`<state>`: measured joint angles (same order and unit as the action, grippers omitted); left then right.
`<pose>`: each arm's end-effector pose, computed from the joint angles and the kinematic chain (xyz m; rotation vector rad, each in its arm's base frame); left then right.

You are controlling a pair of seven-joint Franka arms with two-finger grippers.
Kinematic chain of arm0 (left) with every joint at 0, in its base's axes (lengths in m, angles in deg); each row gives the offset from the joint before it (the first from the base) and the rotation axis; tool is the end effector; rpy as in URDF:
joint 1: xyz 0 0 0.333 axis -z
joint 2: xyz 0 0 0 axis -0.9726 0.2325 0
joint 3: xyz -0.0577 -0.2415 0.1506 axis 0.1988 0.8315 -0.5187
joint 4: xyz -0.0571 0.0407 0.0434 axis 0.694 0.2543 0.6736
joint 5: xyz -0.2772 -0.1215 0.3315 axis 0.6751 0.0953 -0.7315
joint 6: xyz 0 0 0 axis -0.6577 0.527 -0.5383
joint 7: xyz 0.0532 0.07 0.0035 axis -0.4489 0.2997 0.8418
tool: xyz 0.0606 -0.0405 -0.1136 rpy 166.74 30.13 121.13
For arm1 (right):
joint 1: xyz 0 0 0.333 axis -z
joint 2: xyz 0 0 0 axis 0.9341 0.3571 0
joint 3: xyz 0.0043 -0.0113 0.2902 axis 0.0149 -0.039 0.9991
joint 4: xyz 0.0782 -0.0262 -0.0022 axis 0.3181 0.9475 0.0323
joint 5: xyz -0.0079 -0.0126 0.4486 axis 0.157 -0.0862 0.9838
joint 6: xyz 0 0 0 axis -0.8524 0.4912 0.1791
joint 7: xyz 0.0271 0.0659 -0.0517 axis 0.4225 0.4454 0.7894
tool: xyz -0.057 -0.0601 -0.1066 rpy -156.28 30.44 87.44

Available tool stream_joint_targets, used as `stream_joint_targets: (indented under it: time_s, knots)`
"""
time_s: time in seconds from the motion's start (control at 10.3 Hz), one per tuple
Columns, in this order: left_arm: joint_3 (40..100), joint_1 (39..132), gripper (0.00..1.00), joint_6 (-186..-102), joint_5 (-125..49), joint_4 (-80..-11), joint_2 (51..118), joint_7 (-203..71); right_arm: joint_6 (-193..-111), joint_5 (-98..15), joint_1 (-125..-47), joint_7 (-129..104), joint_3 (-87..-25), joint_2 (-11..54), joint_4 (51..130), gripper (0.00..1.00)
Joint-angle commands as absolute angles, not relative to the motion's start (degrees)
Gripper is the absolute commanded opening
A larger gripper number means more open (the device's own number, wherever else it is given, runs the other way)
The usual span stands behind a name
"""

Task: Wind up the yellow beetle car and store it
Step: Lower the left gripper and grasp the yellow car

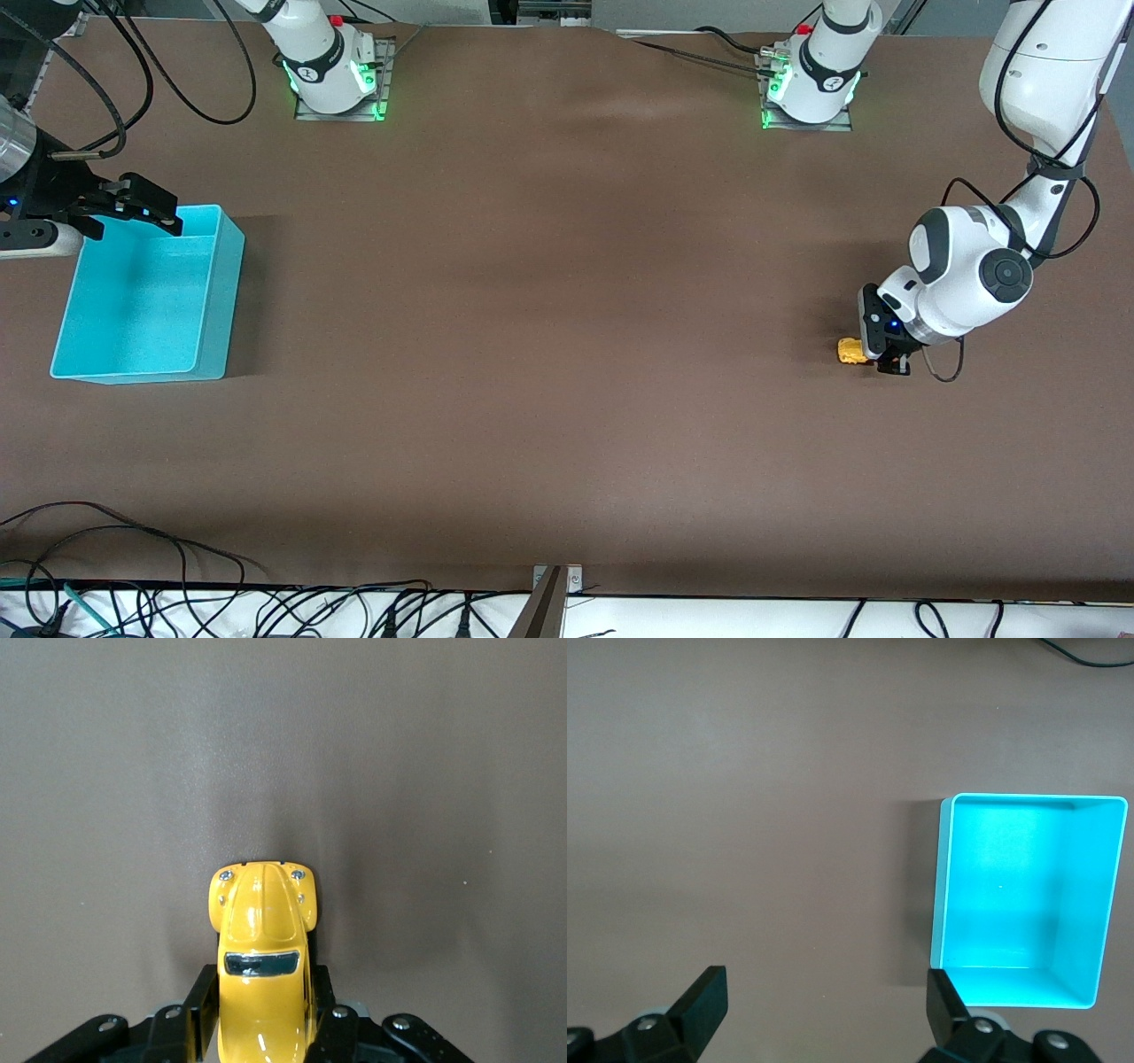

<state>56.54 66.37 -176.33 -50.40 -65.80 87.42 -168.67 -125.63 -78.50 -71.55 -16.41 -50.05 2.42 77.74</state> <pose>0.6034 0.0555 0.0852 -2.1542 2.2672 -0.0281 0.6319 0.0324 0.5509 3.1388 0.1092 -0.0545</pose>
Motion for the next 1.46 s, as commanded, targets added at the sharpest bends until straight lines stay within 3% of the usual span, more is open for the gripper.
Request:
stream_joint_targets:
  time_s: [0.0, 0.49, 1.36]
  knots:
    - [55.86, 65.83, 0.09, -175.98, -49.84, -62.21, 91.18, -171.51, -125.11, -79.33, -71.45, -15.76, -49.93, 2.79, 76.71, 1.0]
    - [55.68, 58.81, 0.05, -173.08, -49.85, -56.33, 95.75, -177.98, -125.03, -79.25, -71.45, -15.76, -49.93, 2.79, 76.71, 1.0]
    - [54.45, 50.19, 0.05, -172.9, -50.28, -53.69, 97.68, -189.95, -125.11, -79.33, -71.45, -15.76, -49.93, 2.88, 76.71, 1.0]
